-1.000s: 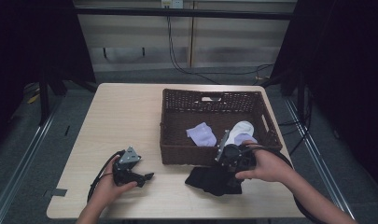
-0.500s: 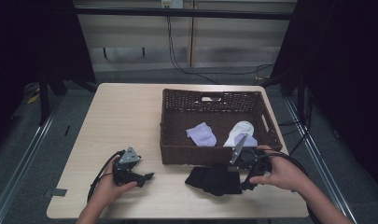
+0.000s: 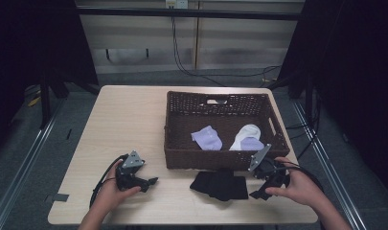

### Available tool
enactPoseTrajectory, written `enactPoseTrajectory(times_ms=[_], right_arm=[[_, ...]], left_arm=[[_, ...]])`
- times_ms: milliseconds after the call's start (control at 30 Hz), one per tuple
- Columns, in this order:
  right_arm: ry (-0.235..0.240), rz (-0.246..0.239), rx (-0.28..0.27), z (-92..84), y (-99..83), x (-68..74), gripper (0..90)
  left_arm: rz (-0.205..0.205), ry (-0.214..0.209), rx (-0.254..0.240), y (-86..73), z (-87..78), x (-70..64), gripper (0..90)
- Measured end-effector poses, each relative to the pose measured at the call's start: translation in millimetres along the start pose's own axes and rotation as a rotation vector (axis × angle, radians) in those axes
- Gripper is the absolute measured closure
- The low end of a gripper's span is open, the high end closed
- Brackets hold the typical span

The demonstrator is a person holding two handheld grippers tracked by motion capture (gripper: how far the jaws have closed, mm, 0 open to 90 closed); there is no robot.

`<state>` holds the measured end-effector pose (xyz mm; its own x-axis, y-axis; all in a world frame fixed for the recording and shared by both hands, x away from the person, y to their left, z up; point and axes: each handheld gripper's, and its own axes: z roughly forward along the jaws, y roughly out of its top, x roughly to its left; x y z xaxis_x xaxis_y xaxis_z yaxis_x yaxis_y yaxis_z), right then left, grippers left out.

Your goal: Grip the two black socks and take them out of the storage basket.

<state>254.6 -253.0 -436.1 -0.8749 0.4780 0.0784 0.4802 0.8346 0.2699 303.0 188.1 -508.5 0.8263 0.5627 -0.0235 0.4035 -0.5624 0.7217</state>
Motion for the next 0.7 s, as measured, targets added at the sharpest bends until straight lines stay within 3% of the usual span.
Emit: enactPoseTrajectory(times_ms=[167,233,333,700], right_arm=[[-0.009,0.012,-0.062,9.1,-10.9,-0.4,27.7],[-0.031,0.007,-0.129,15.3,-19.3,-2.1,27.6],[-0.029,0.024,-0.161,22.8,-28.4,-3.6,27.1],[-0.048,0.018,-0.18,35.9,-41.3,-2.4,23.5]], left_arm=[[0.0,0.0,0.0,0.0,0.0,0.0,14.3],[0.0,0.0,0.0,0.0,0.0,0.0,14.3],[0.0,0.0,0.0,0.0,0.0,0.0,14.3],[-0.001,0.0,0.0,0.0,0.0,0.0,14.3]])
